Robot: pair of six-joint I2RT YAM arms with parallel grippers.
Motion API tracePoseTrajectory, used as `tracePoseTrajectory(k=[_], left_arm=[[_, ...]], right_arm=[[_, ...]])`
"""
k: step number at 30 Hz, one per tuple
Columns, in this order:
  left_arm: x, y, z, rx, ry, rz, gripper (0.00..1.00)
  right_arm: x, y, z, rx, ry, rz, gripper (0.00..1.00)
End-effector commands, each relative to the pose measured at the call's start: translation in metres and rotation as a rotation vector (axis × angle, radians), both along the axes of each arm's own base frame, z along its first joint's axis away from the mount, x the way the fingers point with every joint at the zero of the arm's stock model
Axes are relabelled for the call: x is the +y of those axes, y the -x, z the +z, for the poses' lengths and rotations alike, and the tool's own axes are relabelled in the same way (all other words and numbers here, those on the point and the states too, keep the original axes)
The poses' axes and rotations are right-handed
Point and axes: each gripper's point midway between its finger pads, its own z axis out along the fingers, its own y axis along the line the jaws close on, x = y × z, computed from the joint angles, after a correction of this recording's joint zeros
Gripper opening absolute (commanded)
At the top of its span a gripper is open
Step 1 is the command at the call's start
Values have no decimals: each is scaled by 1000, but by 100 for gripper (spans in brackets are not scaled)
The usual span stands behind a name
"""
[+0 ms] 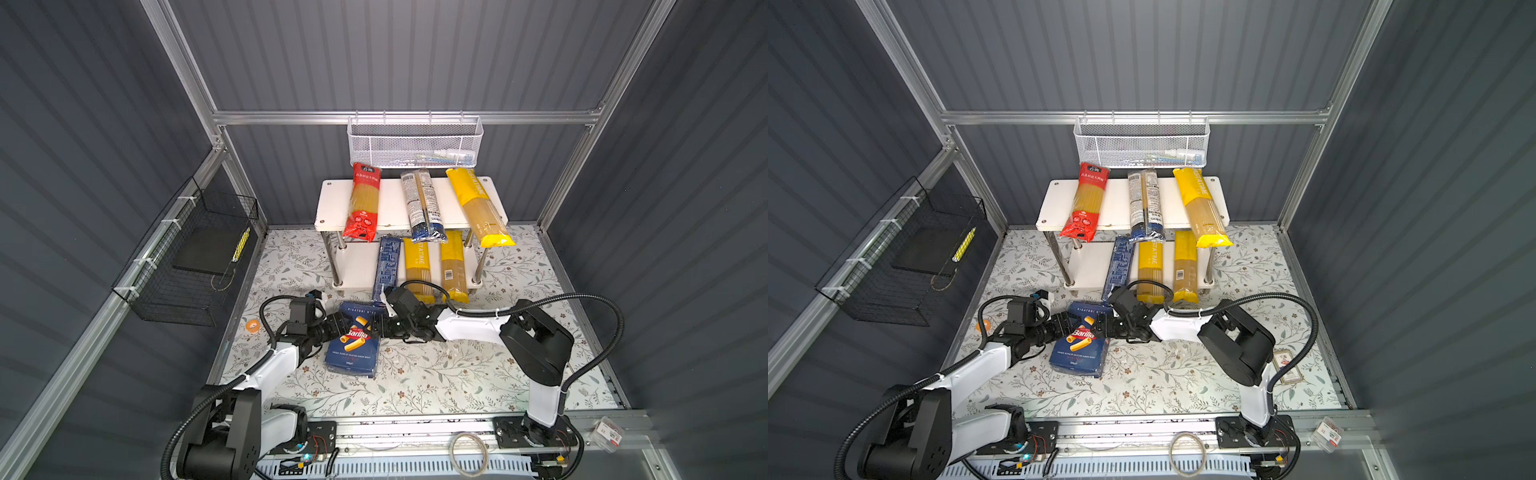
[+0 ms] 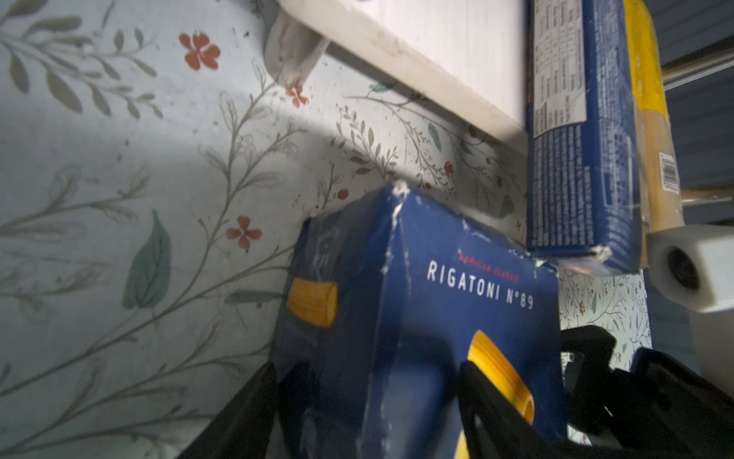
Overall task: Arrange pasta packages on shelves
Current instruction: Pick up the pasta box from the center of the table.
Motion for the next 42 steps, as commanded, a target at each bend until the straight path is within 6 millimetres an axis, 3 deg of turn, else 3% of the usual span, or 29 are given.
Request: tracePoseTrajectory(k=[1, 4, 8, 15, 18, 24, 35, 42], left_arm=[[-7, 11, -7, 51, 44, -18, 76], [-11, 8, -7, 54, 73, -26, 75], [-18, 8, -2, 33, 118, -45, 61], [-27, 11, 18, -46, 182, -91, 44], [-31, 11, 31, -88, 207, -111, 43], [-37, 10, 57, -145, 244, -140, 43], [-44, 12, 101, -244, 304, -170, 43], [-49, 9, 105, -242, 345, -180, 43]], right_arm=[[-6, 9, -12, 55, 32, 5, 85], [6, 8, -15, 74, 7, 24, 85], [17, 7, -12, 72, -43, 29, 82], [42, 5, 21, 4, -145, 66, 61], [50, 4, 39, -28, -174, 82, 49], [60, 3, 70, -72, -226, 95, 41], [67, 7, 118, -161, -289, 106, 29], [75, 4, 138, -196, -310, 127, 29]])
